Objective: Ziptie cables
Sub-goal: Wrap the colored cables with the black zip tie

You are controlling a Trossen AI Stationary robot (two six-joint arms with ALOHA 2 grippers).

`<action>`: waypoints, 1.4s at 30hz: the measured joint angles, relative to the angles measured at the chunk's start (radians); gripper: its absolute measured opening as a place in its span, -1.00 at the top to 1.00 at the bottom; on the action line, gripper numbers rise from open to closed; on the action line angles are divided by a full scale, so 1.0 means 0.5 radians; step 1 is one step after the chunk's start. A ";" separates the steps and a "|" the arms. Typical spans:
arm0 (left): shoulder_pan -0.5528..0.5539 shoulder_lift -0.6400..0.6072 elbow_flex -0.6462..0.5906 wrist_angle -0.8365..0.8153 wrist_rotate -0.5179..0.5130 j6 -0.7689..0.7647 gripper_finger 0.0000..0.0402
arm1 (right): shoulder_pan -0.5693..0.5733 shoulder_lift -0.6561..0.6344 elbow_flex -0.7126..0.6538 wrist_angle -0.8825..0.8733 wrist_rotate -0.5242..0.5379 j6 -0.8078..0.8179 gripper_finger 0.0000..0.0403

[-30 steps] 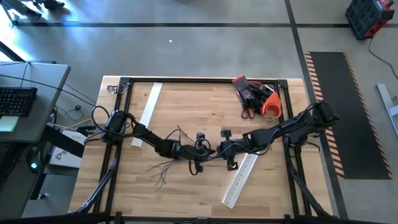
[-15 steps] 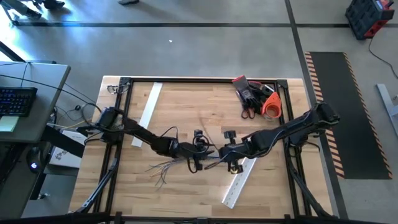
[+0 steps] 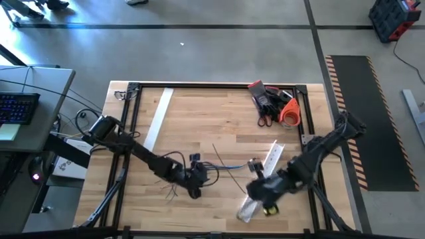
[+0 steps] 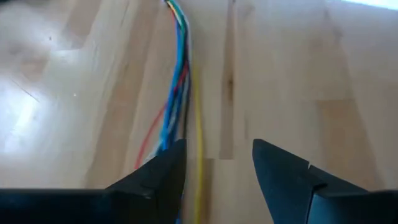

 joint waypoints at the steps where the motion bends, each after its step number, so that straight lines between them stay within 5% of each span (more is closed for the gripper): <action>1: -0.015 0.004 0.001 0.003 -0.002 -0.033 0.16 | 0.047 0.000 0.010 -0.002 -0.007 0.053 1.00; 8: -0.009 0.045 0.002 -0.093 0.202 -0.081 0.11 | 0.290 0.001 0.021 0.008 0.019 0.420 1.00; 18: 0.152 0.077 0.002 -0.117 0.546 0.213 -0.35 | 0.371 0.132 0.022 0.020 0.033 0.606 1.00; 25: 0.169 -0.073 0.015 -0.324 0.280 0.293 -0.37 | 0.344 0.209 0.021 0.046 -0.103 0.599 1.00; 31: 0.255 0.004 -0.047 -0.303 0.454 0.267 -0.37 | 0.288 0.213 0.021 0.145 -0.183 0.538 1.00; 42: 0.277 0.103 -0.053 -0.285 0.319 0.123 -0.36 | 0.285 0.213 0.021 0.244 -0.195 0.450 1.00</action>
